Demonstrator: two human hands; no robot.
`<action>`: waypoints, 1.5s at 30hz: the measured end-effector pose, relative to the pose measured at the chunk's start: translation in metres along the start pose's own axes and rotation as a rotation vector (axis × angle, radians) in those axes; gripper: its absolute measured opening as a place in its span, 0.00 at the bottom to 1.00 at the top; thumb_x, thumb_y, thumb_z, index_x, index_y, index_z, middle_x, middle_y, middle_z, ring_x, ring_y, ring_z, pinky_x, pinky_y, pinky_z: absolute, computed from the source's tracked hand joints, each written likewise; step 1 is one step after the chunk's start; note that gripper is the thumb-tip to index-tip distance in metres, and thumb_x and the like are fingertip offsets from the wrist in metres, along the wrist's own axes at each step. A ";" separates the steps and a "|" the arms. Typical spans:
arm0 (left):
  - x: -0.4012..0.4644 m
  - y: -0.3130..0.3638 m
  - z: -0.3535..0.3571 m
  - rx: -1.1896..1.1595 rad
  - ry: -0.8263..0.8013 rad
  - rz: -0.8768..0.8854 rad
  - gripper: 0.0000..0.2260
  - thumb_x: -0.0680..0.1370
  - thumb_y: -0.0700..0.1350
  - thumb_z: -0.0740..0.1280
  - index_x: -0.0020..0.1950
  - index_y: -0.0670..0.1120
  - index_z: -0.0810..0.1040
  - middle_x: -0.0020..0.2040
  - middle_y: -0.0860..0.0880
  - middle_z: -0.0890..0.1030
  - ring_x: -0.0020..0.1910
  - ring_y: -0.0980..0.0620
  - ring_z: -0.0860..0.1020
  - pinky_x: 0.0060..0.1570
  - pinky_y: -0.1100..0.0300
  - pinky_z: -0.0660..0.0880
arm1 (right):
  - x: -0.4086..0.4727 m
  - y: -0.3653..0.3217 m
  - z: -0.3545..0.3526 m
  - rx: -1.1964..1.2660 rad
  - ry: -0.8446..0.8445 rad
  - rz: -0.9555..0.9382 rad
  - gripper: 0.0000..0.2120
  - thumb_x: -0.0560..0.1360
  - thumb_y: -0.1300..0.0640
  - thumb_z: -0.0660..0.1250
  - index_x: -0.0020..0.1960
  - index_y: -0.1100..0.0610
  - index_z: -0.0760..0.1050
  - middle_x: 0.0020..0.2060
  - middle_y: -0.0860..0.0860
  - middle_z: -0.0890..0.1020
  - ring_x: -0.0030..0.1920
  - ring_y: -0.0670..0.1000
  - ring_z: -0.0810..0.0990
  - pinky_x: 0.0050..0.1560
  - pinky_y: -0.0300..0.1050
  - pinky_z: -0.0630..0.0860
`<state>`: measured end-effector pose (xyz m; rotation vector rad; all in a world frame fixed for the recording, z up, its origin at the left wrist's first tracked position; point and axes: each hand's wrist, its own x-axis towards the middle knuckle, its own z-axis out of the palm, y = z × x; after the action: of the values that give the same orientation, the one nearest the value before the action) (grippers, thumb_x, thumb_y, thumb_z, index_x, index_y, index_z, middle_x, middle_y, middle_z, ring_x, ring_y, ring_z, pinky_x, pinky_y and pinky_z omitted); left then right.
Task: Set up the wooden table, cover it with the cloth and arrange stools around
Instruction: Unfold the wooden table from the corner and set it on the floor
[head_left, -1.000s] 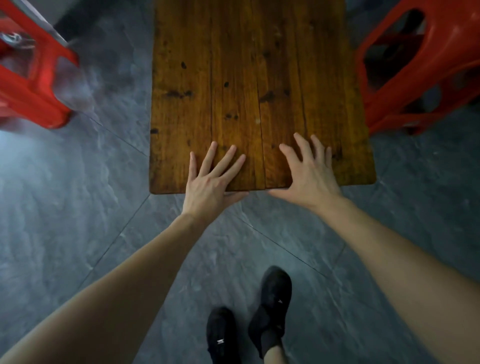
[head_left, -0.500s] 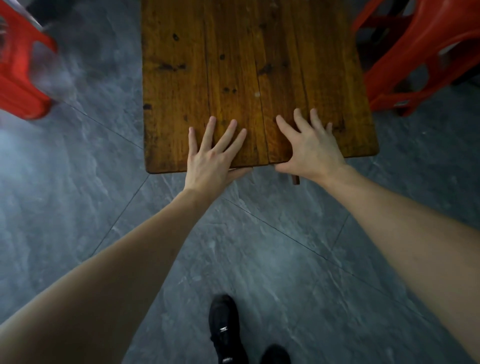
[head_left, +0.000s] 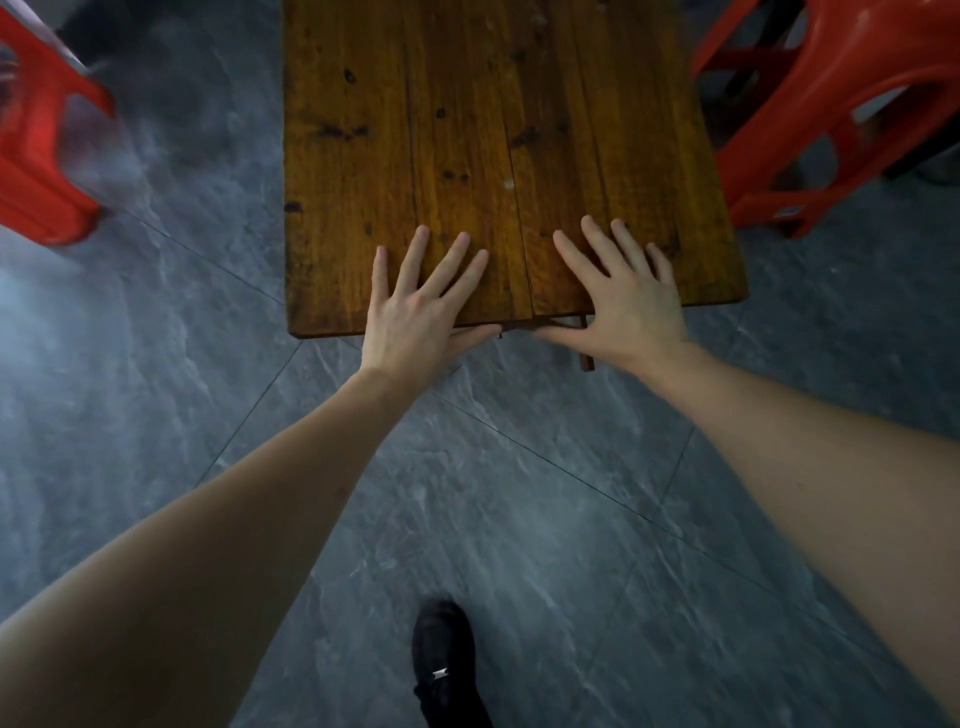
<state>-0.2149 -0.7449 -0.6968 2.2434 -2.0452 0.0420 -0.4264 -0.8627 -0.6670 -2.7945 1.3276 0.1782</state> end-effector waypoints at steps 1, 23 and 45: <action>0.000 -0.001 0.001 0.003 0.011 0.002 0.35 0.77 0.71 0.54 0.79 0.55 0.56 0.79 0.51 0.58 0.78 0.41 0.52 0.73 0.35 0.51 | 0.000 0.003 0.002 0.004 0.019 -0.007 0.48 0.66 0.22 0.58 0.79 0.43 0.48 0.79 0.51 0.54 0.77 0.59 0.53 0.73 0.64 0.55; -0.009 0.009 -0.015 0.087 -0.153 0.043 0.36 0.76 0.54 0.71 0.79 0.51 0.56 0.78 0.46 0.59 0.76 0.34 0.54 0.67 0.28 0.57 | -0.004 -0.025 -0.015 -0.033 -0.122 0.053 0.46 0.70 0.43 0.74 0.78 0.52 0.52 0.77 0.60 0.57 0.76 0.67 0.53 0.67 0.74 0.61; -0.302 0.102 -0.062 -0.051 -0.223 0.020 0.41 0.68 0.47 0.78 0.77 0.53 0.63 0.77 0.48 0.62 0.76 0.36 0.56 0.67 0.29 0.58 | -0.318 -0.133 0.018 0.077 -0.137 0.221 0.43 0.68 0.52 0.77 0.77 0.51 0.58 0.76 0.58 0.60 0.75 0.65 0.56 0.65 0.75 0.62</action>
<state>-0.3416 -0.4487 -0.6569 2.2884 -2.1471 -0.2673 -0.5242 -0.5319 -0.6473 -2.5182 1.5704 0.3119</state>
